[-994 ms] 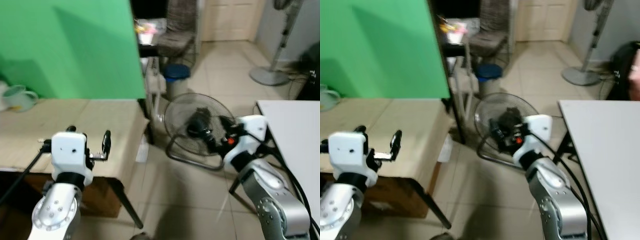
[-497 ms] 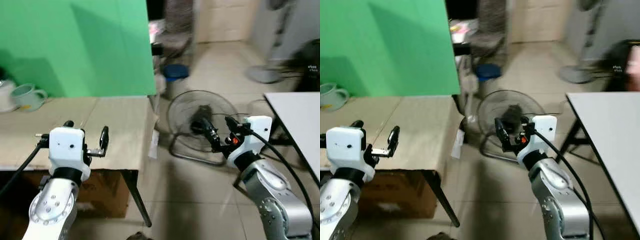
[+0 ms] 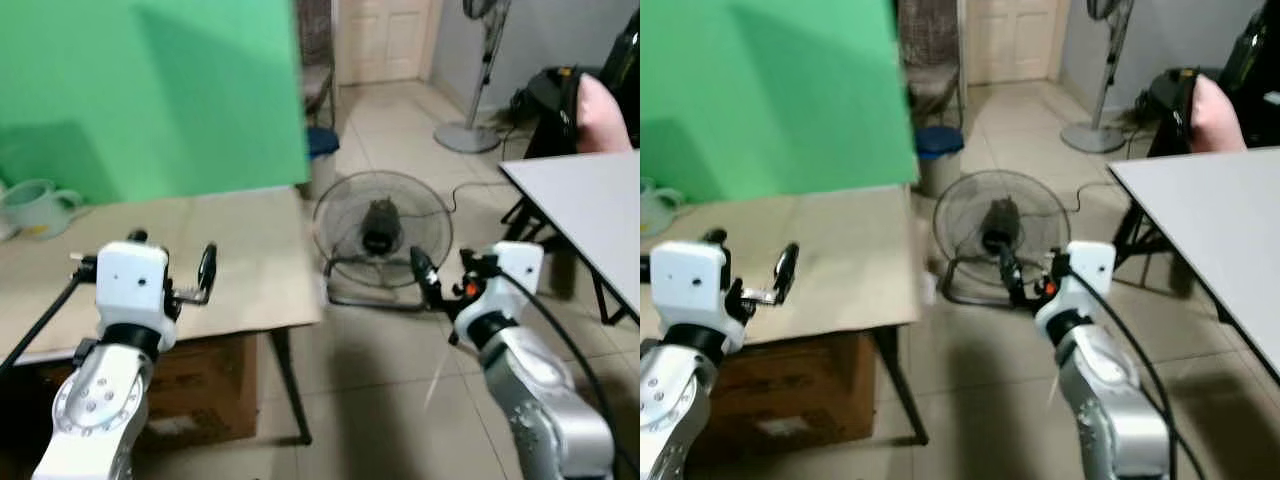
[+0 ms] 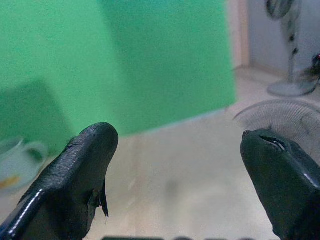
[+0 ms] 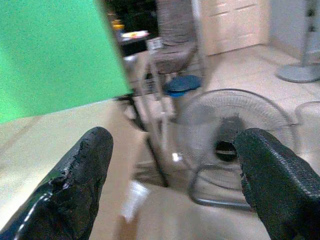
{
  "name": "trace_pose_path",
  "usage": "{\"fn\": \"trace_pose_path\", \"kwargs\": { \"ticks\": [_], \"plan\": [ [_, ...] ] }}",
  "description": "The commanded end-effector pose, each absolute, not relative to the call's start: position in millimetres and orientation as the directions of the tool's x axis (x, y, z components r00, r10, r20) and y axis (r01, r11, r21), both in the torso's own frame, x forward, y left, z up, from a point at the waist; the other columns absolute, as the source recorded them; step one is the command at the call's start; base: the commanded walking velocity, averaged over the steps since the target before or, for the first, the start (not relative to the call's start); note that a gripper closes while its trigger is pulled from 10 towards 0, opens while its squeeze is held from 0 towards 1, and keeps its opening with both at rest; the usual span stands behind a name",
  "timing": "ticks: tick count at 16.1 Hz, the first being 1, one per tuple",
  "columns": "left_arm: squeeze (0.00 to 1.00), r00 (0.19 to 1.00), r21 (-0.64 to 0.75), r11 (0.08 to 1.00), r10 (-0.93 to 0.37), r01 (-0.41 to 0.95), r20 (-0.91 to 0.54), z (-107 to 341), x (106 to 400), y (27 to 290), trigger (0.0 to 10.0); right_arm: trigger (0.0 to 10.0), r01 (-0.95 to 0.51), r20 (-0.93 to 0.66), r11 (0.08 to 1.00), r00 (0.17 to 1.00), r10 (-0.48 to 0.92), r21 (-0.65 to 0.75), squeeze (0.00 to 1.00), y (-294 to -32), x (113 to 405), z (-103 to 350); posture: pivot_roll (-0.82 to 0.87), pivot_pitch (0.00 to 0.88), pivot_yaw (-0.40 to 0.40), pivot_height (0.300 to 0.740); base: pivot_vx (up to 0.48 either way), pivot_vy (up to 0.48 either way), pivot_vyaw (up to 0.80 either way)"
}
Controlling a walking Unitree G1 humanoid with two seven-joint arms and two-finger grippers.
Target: Setting the table
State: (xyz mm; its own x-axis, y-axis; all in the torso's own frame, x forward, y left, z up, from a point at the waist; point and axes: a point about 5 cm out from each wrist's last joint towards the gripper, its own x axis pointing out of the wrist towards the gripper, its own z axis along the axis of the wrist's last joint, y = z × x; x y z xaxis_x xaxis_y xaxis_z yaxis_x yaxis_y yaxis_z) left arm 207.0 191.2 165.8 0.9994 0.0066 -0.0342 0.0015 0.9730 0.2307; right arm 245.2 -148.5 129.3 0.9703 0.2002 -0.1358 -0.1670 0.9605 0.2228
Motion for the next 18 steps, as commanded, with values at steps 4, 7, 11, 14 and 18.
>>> {"fn": "trace_pose_path", "kwargs": {
  "ticks": [4,7,11,14,18],
  "plan": [
    [0.0,0.999,0.2,0.98,-0.002,0.009,-0.033,162.5,207.7,188.9,10.0,10.0,-0.206,-0.118,0.965,0.967,0.226,0.162,0.0,-148.9,248.0,134.3,-0.01,0.0,0.066,0.74,0.0,0.361,0.0],
    [0.0,0.999,0.19,0.982,0.007,0.001,-0.039,159.4,203.8,187.5,10.0,10.0,-0.223,-0.126,0.959,0.961,0.247,0.175,0.0,-146.4,250.5,133.3,0.0,0.0,0.045,0.74,0.0,0.361,0.0],
    [0.0,0.999,0.192,0.981,0.024,-0.016,-0.038,159.7,201.0,191.0,10.0,10.0,-0.255,-0.136,0.948,0.949,0.283,0.191,0.0,-139.6,250.2,131.9,0.01,0.0,0.04,0.74,0.0,0.364,0.0],
    [0.0,0.999,0.189,0.981,0.04,-0.034,-0.028,161.6,200.9,194.0,10.0,10.0,-0.257,-0.146,0.942,0.945,0.291,0.216,0.0,-136.8,250.9,129.7,0.01,0.0,0.05,0.74,0.0,0.255,0.0],
    [0.0,1.0,0.164,0.986,0.021,-0.017,-0.018,165.3,204.4,193.4,10.0,10.0,-0.281,-0.15,0.931,0.935,0.32,0.234,0.0,-133.6,252.0,130.1,0.01,0.0,0.058,0.74,0.0,0.0,0.0]
  ]
}}
